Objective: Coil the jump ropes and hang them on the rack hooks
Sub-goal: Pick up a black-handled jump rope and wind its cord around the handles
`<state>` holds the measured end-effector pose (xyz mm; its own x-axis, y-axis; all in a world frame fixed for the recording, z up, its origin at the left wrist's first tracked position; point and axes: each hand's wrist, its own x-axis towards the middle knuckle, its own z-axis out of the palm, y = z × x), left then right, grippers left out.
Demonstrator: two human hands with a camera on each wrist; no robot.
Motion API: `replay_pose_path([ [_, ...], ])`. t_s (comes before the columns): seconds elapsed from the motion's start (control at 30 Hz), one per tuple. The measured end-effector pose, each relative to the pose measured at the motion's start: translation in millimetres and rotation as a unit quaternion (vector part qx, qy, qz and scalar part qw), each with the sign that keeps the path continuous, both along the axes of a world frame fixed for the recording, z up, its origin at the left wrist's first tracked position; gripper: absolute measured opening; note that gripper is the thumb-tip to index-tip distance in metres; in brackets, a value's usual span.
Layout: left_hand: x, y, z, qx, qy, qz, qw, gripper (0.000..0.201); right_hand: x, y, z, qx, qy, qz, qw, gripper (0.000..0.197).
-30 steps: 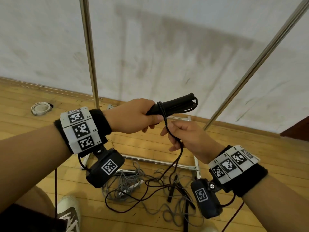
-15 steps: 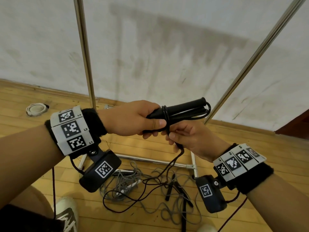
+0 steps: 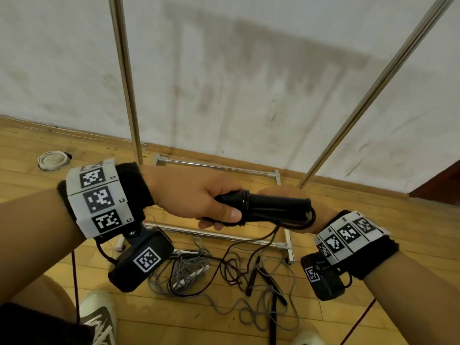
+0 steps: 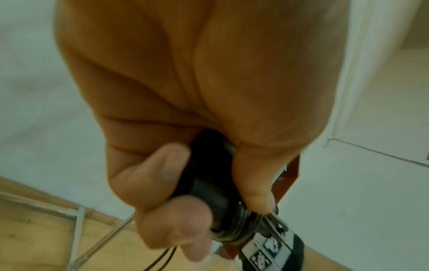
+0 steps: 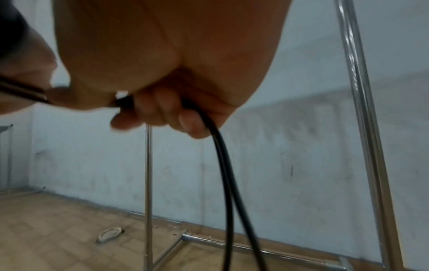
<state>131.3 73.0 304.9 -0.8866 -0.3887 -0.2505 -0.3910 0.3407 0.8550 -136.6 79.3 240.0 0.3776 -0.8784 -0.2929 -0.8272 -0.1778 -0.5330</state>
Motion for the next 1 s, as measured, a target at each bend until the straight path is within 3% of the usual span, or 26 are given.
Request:
replay_pose_path([
  [0.03,-1,1,-2,-0.003,-0.013,-0.012,1.0,0.011,3,-2,4,-0.056,0.014,0.032,0.998,0.009],
  [0.07,-3,2,-4,-0.005,-0.023,-0.019,1.0,0.011,10,-1,12,-0.102,0.03,0.061,0.992,0.011],
  [0.13,-6,4,-8,-0.013,-0.042,-0.023,0.999,0.016,20,-1,19,-0.147,0.017,0.076,0.986,0.038],
  [0.2,-8,3,-11,-0.04,-0.079,-0.02,0.996,0.02,23,-1,21,-0.181,-0.009,0.079,0.98,0.053],
  [0.3,-12,1,-18,-0.076,-0.135,-0.009,0.988,0.023,26,-1,21,-0.175,-0.051,0.074,0.98,0.055],
  [0.43,-18,-3,-26,-0.153,-0.196,0.007,0.969,0.021,34,-4,30,-0.177,-0.042,0.063,0.981,0.038],
  [0.6,-16,-11,-33,-0.232,-0.234,0.06,0.942,0.023,49,-4,40,-0.146,-0.077,-0.006,0.986,0.047],
  [0.7,-15,-17,-35,-0.27,-0.225,0.116,0.929,0.024,54,-2,41,-0.102,-0.096,-0.04,0.989,0.033],
  [0.83,-17,-19,-34,-0.289,-0.16,0.198,0.923,0.022,55,0,43,-0.019,-0.22,-0.1,0.97,0.014],
  [1.0,-13,-22,-26,-0.309,-0.099,0.248,0.913,0.027,64,4,41,-0.055,-0.302,-0.136,0.942,0.013],
])
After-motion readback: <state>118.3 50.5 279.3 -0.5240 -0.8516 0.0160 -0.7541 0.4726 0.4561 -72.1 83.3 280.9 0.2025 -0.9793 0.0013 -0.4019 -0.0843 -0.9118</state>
